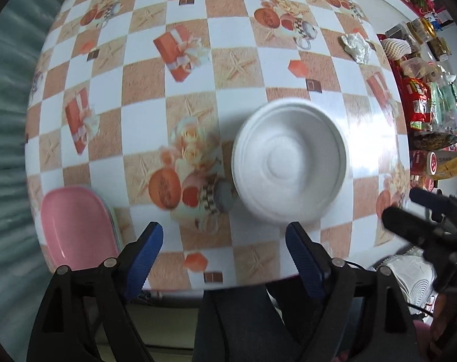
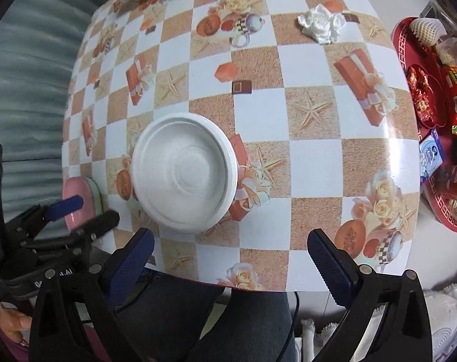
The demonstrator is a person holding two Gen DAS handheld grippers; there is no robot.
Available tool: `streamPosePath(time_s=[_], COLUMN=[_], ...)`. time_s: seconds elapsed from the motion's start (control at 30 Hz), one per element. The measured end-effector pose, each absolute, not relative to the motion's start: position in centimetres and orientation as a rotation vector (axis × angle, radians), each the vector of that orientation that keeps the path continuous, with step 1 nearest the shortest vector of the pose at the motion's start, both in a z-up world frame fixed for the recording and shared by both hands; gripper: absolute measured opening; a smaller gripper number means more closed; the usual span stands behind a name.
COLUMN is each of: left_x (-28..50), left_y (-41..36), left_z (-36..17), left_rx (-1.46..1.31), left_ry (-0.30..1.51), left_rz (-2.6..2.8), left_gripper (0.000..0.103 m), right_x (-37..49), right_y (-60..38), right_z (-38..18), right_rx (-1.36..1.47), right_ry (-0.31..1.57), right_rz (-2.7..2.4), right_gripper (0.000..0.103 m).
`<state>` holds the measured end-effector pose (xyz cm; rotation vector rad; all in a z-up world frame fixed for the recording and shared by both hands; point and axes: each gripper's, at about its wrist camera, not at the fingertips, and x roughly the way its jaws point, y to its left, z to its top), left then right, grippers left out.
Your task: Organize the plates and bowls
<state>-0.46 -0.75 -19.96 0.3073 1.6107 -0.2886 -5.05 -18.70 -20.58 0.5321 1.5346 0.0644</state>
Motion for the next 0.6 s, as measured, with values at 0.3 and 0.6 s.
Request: streamPosePath(time_s=[0.3, 0.6], left_x=[-0.6, -0.7], left_y=[-1.9, -1.7], left_z=[-18.0, -16.5], left_rx=[0.406, 0.436], left_ry=[1.594, 1.567], left_rz=[-0.275, -0.247], left_gripper=[0.086, 0.086], right_x=[-5.4, -6.0], right_y=[-19.4, -20.4], right_z=[-20.2, -19.3], right_rx=[0.599, 0.639], right_ry=[1.545, 1.511], right_rz=[0.035, 0.01], right_gripper=[0.102, 0.102])
